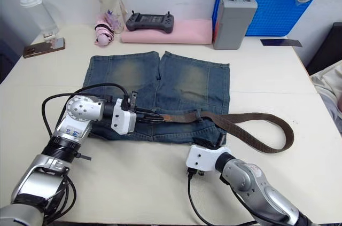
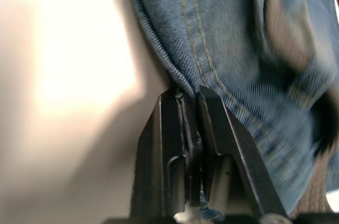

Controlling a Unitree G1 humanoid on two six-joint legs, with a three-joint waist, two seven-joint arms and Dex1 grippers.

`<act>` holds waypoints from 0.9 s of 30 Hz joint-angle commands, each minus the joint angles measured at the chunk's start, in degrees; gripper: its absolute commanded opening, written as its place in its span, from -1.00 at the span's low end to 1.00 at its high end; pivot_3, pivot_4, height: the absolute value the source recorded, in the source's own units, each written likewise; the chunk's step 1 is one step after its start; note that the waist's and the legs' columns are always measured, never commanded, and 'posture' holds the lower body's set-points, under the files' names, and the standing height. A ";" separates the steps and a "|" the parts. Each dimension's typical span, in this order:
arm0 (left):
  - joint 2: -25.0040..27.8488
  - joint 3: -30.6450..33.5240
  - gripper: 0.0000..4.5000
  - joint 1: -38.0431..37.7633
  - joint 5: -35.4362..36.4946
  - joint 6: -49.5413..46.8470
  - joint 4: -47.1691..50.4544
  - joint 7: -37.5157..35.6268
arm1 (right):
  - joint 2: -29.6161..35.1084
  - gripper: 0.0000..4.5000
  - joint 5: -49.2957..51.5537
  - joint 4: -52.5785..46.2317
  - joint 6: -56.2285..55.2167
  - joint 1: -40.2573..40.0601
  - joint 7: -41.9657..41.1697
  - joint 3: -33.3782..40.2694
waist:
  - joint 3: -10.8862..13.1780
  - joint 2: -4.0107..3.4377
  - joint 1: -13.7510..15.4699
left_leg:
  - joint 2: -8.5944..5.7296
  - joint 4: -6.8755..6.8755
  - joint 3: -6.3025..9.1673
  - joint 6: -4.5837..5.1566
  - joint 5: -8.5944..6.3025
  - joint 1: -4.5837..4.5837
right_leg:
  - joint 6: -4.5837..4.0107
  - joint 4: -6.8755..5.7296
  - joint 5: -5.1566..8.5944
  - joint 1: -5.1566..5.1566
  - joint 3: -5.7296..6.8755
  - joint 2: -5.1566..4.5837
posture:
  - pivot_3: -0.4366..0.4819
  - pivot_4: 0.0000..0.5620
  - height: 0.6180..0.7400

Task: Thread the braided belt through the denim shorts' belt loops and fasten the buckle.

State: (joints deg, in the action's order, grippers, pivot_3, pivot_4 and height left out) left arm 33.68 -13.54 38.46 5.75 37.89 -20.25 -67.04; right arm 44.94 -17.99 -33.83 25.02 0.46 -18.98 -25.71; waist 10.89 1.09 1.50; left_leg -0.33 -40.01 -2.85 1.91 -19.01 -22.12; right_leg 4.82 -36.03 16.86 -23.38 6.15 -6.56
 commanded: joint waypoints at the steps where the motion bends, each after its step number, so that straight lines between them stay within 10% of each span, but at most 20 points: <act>1: 0.59 0.90 -1.00 -0.71 0.26 -0.33 2.57 0.93 | 3.45 -0.95 -0.80 6.12 2.44 -3.81 -0.90 8.93 | -0.01 -0.02 0.29 | -0.03 -0.01 0.00 0.03 -0.02 -0.02 | 0.03 0.01 -0.02 0.00 0.00 0.00 | -0.05 -0.47 0.54; 6: 0.06 0.59 -1.00 -2.00 0.23 0.13 4.03 1.64 | 10.11 -0.95 1.28 9.38 -5.47 -13.00 -3.79 21.65 | -0.06 -0.07 1.66 | -0.24 -0.04 0.01 0.36 -0.21 -0.08 | 0.14 0.19 -0.07 0.11 0.07 0.00 | -0.05 -0.47 0.54; 17: -1.57 1.13 -1.00 -5.76 0.52 -0.99 10.00 5.88 | 4.16 -0.95 1.97 5.07 -6.61 -13.97 -7.58 23.77 | -0.08 -0.09 1.06 | -0.20 -0.07 -0.11 0.40 -0.23 0.01 | 0.42 0.41 -0.22 0.27 0.04 -0.01 | -0.05 -0.47 0.54; 27: -2.14 0.50 -1.00 -7.45 -0.10 -3.17 12.18 8.00 | -0.55 0.98 20.48 -5.01 1.08 -12.72 -17.60 36.43 | -0.08 -0.10 0.15 | -0.11 -0.08 -0.12 0.33 -0.24 0.04 | 0.41 0.40 -0.22 0.28 0.01 0.00 | -0.05 -0.47 0.54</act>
State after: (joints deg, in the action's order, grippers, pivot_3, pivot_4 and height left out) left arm 31.76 -13.54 31.13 5.42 34.89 -10.43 -59.99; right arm 44.54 -1.93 -35.62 23.90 -13.47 -34.50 6.07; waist 10.81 0.99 1.65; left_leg -0.43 -40.09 -2.97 2.25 -19.25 -22.08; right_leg 5.24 -35.64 16.63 -23.10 6.15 -6.58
